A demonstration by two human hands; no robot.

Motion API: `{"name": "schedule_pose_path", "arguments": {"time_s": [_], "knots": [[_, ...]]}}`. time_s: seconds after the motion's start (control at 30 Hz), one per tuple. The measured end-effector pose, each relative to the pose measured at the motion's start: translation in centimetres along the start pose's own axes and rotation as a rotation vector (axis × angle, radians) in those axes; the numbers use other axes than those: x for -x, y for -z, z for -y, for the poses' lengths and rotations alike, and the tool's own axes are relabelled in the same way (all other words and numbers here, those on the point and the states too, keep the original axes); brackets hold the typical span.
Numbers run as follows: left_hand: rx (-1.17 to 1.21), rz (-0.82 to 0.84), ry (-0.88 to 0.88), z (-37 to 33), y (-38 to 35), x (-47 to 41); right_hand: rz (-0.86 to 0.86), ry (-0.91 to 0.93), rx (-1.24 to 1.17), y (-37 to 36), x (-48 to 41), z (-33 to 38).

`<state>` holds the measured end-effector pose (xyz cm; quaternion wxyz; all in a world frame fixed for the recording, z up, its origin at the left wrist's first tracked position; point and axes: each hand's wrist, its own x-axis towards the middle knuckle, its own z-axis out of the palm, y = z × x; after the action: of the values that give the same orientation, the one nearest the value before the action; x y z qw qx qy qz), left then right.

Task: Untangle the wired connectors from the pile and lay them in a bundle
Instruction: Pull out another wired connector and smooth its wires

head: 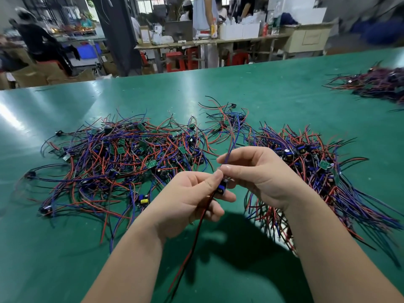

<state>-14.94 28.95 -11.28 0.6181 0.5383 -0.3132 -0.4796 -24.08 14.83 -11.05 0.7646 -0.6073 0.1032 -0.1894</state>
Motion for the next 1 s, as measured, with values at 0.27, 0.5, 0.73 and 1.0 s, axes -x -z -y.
{"name": "schedule_pose_path", "arguments": {"time_s": [0.27, 0.5, 0.73, 1.0], "knots": [[-0.130, 0.096, 0.093, 0.4, -1.1, 0.1, -0.272, 0.045, -0.112, 1.6, -0.7, 0.2], [-0.171, 0.107, 0.124, 0.3, -1.0, 0.1, -0.390, 0.128, -0.092, 1.8, -0.7, 0.3], [-0.213, 0.146, 0.157, 0.4, -0.9, 0.2, -0.438, 0.105, -0.016, 1.7, -0.8, -0.1], [-0.291, 0.241, 0.230, 0.8, -0.8, 0.3, -0.463, 0.144, 0.097, 2.1, -0.9, -0.2]]}}
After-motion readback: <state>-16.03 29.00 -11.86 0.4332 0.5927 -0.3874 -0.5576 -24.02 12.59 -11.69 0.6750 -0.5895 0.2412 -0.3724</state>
